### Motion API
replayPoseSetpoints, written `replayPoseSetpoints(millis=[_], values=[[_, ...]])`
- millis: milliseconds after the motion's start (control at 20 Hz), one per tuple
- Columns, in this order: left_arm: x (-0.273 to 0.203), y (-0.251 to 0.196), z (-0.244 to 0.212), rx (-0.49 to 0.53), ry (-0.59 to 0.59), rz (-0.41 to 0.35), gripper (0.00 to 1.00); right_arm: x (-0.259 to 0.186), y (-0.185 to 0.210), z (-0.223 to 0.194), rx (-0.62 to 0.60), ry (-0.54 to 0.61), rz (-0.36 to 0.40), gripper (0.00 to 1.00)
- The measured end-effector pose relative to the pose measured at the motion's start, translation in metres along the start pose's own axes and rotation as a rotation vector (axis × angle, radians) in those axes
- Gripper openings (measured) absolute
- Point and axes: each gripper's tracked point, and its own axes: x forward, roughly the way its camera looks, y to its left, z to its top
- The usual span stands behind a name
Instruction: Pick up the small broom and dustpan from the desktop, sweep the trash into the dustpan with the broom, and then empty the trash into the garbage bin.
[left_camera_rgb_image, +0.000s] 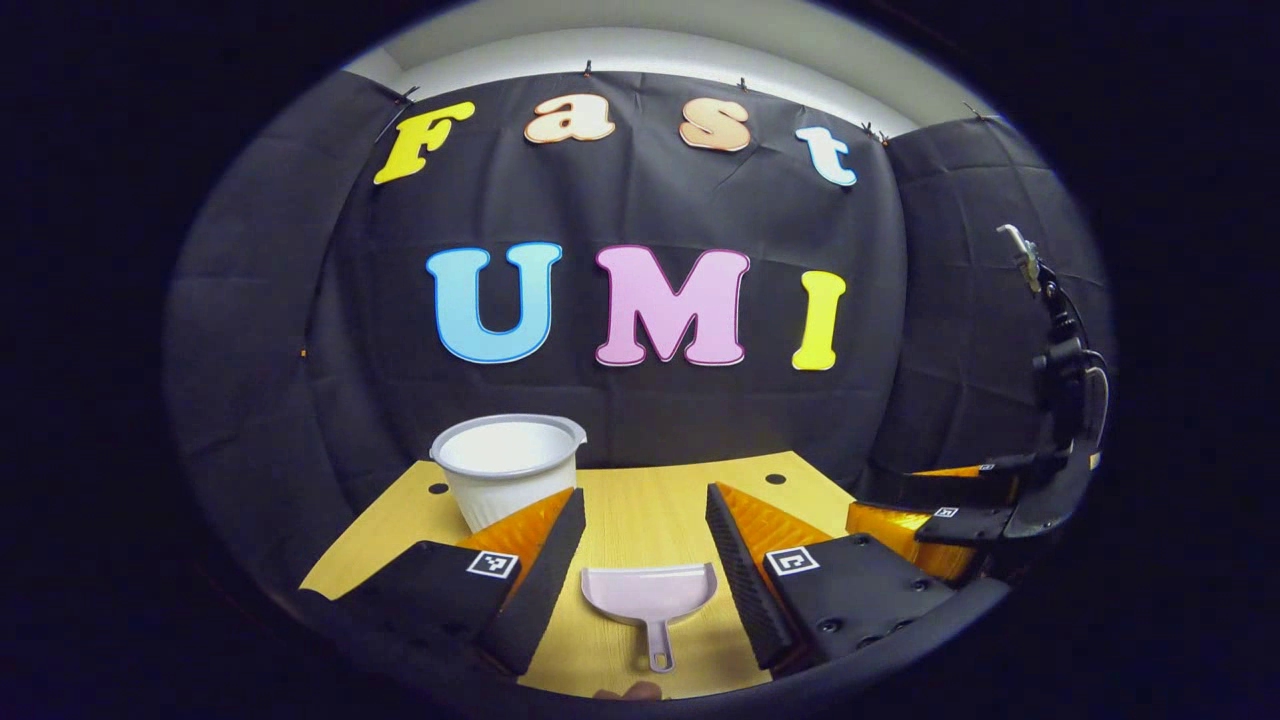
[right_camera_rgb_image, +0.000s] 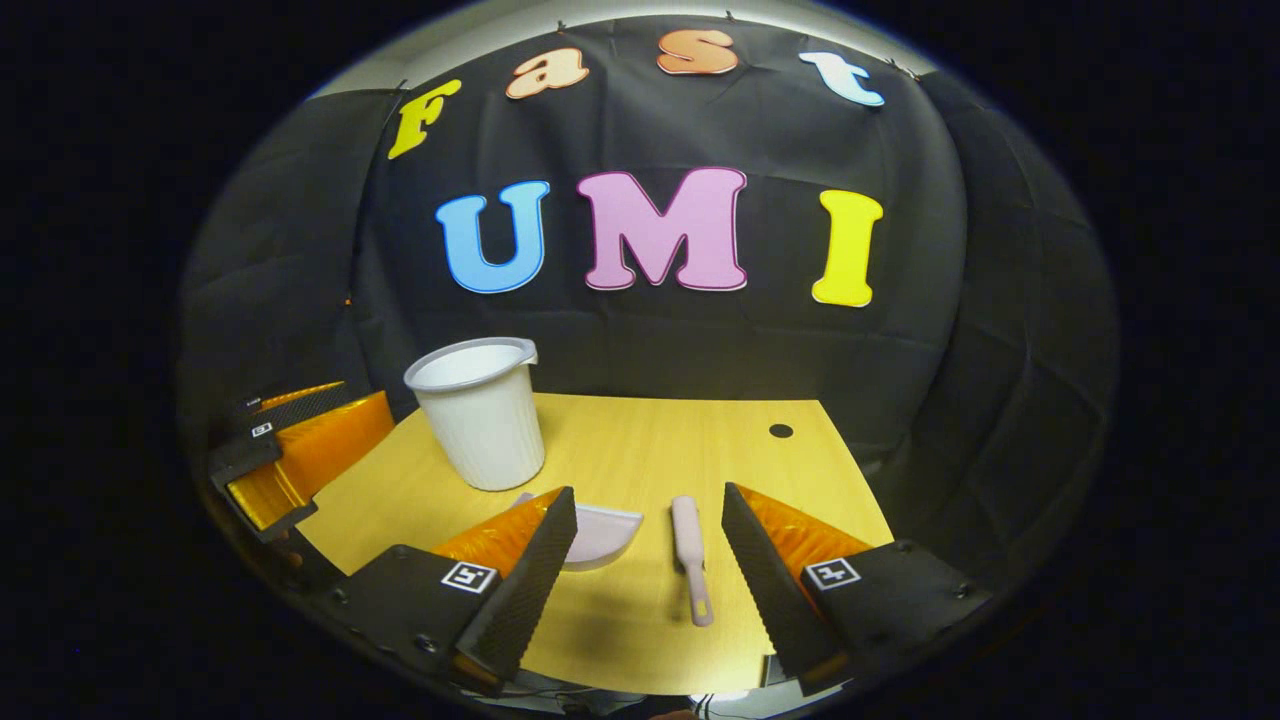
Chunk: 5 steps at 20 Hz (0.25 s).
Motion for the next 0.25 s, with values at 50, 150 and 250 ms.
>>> replayPoseSetpoints(millis=[50, 150, 250], values=[[-0.003, 0.001, 0.004, 0.000, -0.032, 0.005, 0.73, -0.005, 0.002, 0.014, -0.006, -0.064, -0.020, 0.96], [-0.010, 0.007, 0.016, 0.010, -0.081, 0.018, 0.71, -0.015, 0.007, 0.042, -0.006, -0.155, -0.032, 0.95], [-0.021, 0.010, 0.020, 0.023, -0.070, 0.027, 0.72, -0.027, 0.013, 0.051, -0.005, -0.179, -0.038, 0.95]])
